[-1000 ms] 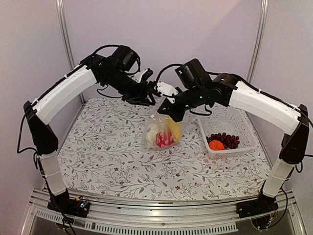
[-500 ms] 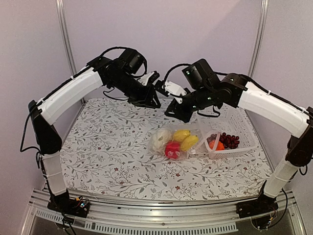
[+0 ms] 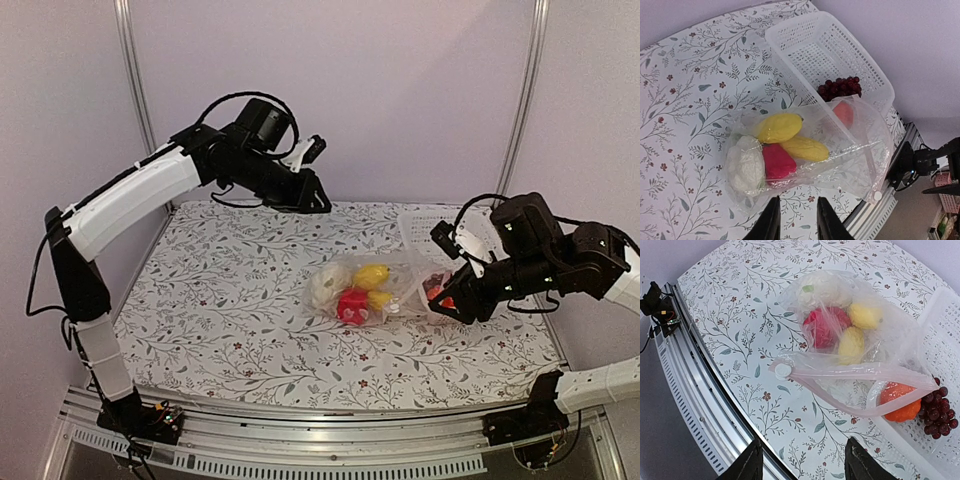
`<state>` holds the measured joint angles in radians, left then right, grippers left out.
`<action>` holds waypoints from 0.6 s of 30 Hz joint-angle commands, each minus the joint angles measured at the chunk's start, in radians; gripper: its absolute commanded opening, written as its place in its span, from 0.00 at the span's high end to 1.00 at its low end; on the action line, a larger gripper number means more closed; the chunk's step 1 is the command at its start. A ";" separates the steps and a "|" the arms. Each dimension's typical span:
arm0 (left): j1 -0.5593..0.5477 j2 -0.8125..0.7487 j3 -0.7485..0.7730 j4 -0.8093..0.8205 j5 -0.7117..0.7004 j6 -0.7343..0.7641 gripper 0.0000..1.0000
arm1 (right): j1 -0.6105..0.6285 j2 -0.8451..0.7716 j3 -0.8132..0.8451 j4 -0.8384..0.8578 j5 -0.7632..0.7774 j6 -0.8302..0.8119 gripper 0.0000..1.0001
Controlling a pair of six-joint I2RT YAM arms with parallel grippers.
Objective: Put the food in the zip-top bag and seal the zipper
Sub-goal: Pick up the zipper food storage bag at the center of the board.
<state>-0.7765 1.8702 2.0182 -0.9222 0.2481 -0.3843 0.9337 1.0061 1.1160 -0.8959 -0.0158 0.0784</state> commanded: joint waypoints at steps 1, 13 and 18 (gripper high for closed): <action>-0.021 -0.107 -0.125 0.193 -0.068 0.060 0.74 | 0.013 -0.021 -0.018 0.004 -0.011 0.093 0.44; 0.111 -0.229 -0.298 0.406 -0.012 -0.107 0.61 | 0.124 0.320 0.154 -0.164 0.127 0.092 0.41; 0.112 -0.288 -0.342 0.406 -0.014 -0.065 0.61 | 0.139 0.426 0.203 -0.201 0.178 0.080 0.41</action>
<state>-0.6617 1.6501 1.7084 -0.5465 0.2085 -0.4652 1.0630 1.3720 1.2625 -1.0187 0.0795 0.1585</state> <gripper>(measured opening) 0.386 0.589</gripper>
